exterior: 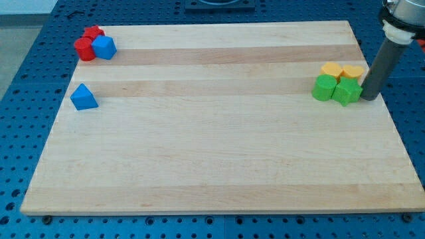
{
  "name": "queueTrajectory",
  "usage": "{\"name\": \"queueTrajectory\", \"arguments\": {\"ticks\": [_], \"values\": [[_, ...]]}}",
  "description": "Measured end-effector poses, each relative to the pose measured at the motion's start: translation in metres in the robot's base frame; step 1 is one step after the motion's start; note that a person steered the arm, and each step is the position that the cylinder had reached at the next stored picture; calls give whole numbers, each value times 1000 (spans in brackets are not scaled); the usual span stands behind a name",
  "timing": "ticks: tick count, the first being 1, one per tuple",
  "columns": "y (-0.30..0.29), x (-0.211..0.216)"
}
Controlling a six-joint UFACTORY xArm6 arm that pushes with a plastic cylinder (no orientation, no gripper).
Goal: Slide the yellow hexagon to the top center
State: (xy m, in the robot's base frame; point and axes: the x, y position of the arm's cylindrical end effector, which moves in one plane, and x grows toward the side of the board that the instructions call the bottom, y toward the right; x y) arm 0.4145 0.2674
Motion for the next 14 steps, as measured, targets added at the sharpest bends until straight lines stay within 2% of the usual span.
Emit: {"name": "queueTrajectory", "arguments": {"ticks": [2, 3, 6, 7, 8, 9, 12, 14], "values": [[-51, -17], [-39, -21], [77, -20], [78, -25], [74, -27], [46, -30], [41, -47], [-15, -47]]}}
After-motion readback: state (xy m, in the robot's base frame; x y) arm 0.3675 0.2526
